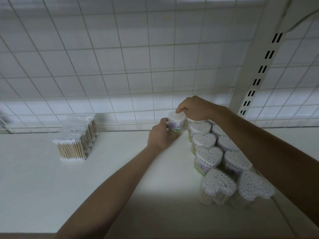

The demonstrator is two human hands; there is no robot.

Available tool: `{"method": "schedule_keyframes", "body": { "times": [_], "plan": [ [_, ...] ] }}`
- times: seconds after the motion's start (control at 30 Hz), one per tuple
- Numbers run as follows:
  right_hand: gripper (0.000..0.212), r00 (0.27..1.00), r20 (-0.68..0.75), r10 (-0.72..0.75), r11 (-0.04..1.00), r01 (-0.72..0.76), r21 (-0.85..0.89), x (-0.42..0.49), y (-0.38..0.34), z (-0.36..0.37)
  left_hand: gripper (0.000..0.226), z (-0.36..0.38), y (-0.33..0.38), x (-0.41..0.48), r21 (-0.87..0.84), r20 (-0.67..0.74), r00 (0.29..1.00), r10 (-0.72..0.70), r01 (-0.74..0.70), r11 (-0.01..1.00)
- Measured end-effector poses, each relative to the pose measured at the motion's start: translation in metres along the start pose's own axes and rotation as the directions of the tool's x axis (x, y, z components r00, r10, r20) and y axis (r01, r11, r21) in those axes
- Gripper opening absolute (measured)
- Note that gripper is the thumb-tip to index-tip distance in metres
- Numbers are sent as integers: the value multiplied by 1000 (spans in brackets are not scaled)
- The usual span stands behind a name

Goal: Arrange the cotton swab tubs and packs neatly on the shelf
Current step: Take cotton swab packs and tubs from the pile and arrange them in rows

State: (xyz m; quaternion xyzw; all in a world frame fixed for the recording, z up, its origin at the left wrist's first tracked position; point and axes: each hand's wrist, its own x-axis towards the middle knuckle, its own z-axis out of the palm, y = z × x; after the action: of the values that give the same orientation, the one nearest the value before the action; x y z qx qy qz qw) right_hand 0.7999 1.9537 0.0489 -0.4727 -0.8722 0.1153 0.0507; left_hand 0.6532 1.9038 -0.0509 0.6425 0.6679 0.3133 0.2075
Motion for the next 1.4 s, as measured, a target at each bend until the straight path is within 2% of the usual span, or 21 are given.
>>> {"method": "schedule_keyframes", "body": {
  "times": [0.37, 0.67, 0.8, 1.1, 1.4],
  "plan": [
    [41, 1000, -9, -2, 1000, 2, -26, -6, -8, 3, 58, -4, 3, -5, 44, -4, 1000, 2, -2, 999],
    [42, 999, -43, -13, 999, 11, -36, -15, -13, -2, 73, -11, 8, -10, 81, 39, 999, -26, 23, 996],
    [36, 997, -68, -35, 999, 33, -28, -19, -22, -5, 75, -19, 8, -16, 125, 22, 1000, -14, 11, 992],
    [31, 969, -149, -199, 980, 193, -56, -7, -87, 4, 53, -94, 1, -46, 314, -178, 971, 158, -96, 945],
    [36, 938, -135, -320, 947, 312, -73, 10, -215, 34, 43, -199, -64, -113, 483, -354, 919, 173, 21, 875]
  ]
}}
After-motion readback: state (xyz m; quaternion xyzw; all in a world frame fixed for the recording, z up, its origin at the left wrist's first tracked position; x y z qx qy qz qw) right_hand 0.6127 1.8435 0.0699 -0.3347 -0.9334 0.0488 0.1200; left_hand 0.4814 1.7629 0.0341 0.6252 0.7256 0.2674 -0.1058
